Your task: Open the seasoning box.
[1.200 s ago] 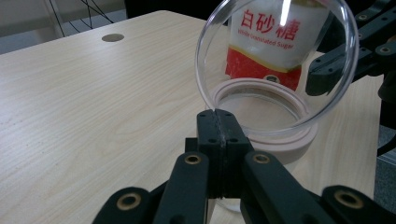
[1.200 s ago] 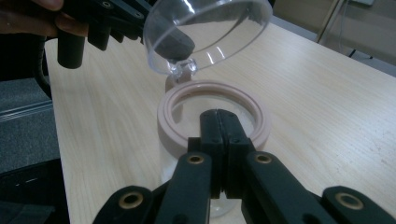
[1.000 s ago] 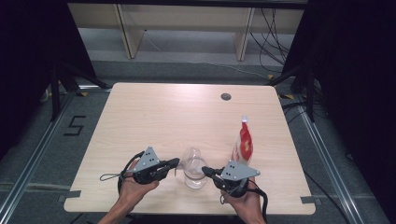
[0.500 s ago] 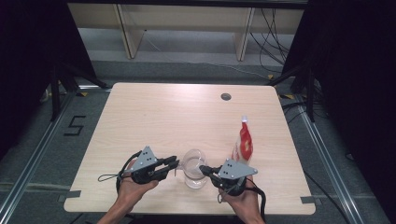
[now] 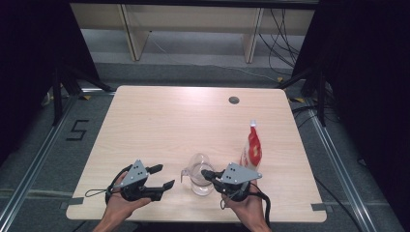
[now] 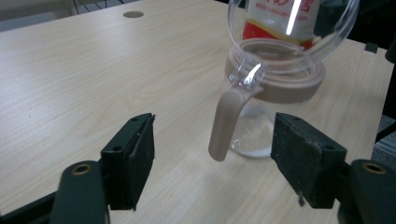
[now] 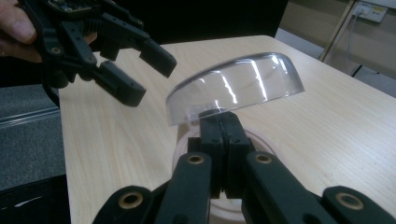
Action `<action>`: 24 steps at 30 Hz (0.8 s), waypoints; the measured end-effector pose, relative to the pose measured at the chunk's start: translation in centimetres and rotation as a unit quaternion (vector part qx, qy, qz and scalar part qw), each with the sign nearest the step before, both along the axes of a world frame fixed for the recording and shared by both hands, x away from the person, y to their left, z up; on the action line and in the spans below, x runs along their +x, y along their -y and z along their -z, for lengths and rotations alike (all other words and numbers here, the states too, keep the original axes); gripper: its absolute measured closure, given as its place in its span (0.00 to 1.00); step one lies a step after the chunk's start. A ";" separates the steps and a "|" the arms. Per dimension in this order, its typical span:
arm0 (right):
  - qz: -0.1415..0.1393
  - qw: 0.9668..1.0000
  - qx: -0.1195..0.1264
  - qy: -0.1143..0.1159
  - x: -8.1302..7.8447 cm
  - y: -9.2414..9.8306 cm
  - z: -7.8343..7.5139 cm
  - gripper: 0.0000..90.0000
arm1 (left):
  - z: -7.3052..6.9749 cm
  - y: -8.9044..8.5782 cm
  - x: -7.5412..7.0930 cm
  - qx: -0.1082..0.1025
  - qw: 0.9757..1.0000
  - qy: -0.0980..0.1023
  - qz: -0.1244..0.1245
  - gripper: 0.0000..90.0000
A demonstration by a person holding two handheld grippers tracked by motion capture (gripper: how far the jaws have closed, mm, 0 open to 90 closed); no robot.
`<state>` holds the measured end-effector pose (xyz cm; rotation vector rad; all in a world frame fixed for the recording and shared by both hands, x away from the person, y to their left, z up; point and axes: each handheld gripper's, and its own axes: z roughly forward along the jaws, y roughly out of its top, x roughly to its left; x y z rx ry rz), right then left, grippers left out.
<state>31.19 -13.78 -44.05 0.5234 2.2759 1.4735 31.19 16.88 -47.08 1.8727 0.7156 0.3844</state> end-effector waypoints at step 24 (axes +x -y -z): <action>-0.023 1.000 0.006 0.007 0.2 -2.8 -0.6 1.00 | 1.2 -1.3 -1.1 0.003 1.000 -0.021 -0.023 0.22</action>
